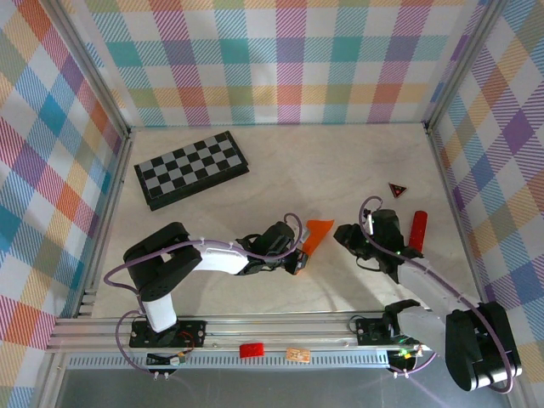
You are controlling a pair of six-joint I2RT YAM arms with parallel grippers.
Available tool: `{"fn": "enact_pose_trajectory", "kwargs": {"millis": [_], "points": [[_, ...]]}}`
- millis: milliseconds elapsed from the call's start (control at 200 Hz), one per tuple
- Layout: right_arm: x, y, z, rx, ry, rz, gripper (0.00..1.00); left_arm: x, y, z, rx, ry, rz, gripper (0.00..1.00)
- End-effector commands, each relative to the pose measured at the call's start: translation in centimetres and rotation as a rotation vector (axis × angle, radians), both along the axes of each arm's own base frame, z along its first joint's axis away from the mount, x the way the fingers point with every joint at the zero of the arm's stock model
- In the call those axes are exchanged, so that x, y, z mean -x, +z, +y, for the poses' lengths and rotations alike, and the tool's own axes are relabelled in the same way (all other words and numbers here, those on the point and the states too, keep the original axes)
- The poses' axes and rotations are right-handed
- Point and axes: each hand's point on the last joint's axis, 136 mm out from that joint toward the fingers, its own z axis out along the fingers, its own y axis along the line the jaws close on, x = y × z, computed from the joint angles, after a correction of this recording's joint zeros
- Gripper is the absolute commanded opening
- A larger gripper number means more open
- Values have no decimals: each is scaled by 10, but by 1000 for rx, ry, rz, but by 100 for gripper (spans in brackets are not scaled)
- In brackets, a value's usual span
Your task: Fold a paper plane with a square sheet of paper (pick it up from the middle)
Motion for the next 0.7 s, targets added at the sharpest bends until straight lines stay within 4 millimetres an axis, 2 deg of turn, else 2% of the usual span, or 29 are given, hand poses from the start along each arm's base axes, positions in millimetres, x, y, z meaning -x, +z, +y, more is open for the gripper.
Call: {"fn": "enact_pose_trajectory", "kwargs": {"millis": [0, 195, 480, 695], "points": [[1, 10, 9, -43, 59, -68, 26, 4, -9, -1, 20, -27, 40, 0], [11, 10, 23, -95, 159, -57, 23, 3, -17, -1, 43, -3, 132, 0], [26, -2, 38, -158, 270, 6, 19, 0, -27, 3, 87, 53, 222, 0], [24, -4, 51, -213, 340, 38, 14, 2, -34, 4, 110, 75, 274, 0]]}}
